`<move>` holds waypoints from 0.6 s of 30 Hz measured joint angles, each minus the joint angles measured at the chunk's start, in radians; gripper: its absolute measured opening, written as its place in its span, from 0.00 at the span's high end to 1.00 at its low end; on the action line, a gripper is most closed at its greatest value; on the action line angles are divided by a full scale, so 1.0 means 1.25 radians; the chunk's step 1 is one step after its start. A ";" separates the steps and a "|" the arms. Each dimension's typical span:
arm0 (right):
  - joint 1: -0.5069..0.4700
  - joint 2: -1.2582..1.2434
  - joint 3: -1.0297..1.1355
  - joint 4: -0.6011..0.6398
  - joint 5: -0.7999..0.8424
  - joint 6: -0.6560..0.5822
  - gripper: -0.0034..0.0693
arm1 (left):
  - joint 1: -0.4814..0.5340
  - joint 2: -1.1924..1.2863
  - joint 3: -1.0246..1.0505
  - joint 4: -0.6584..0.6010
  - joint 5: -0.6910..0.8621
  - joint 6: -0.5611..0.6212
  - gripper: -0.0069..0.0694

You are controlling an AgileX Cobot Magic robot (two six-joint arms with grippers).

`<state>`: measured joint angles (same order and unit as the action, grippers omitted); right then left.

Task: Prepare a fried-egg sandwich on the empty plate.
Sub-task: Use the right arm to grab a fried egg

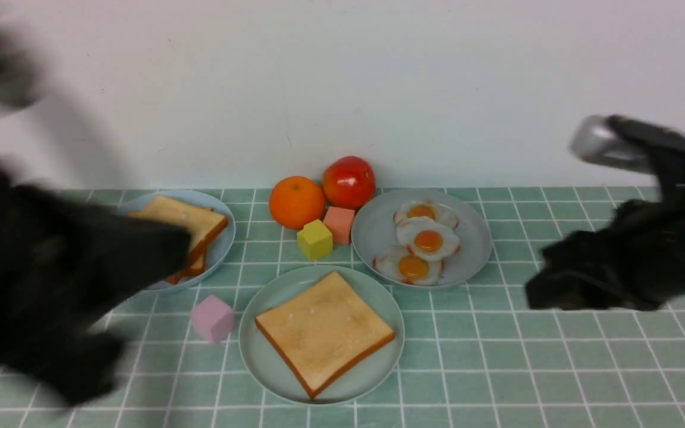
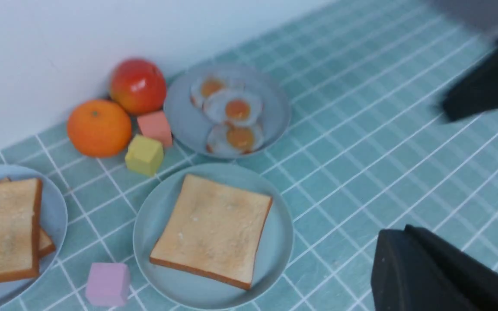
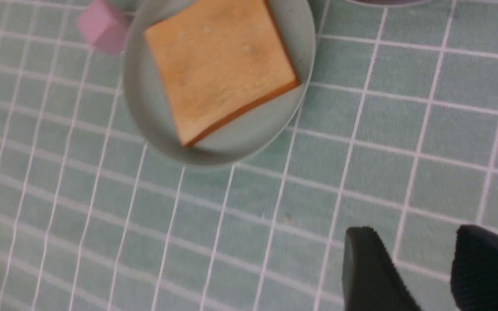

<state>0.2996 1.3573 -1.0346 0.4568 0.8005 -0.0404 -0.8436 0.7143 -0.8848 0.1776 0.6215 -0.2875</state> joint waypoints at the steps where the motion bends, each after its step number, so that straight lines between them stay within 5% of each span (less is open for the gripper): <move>1: -0.005 0.046 -0.019 0.012 -0.022 0.007 0.54 | 0.000 -0.059 0.047 0.000 -0.024 -0.002 0.93; 9: -0.103 0.299 -0.159 0.138 -0.071 -0.001 0.53 | 0.000 -0.231 0.199 -0.001 -0.167 -0.006 0.93; 18: -0.164 0.534 -0.345 0.349 -0.080 -0.147 0.49 | 0.000 -0.206 0.206 -0.002 -0.234 -0.021 0.93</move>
<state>0.0940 2.0244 -1.4652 0.8925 0.7010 -0.2245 -0.8436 0.4564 -0.6270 0.1755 0.3287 -0.3135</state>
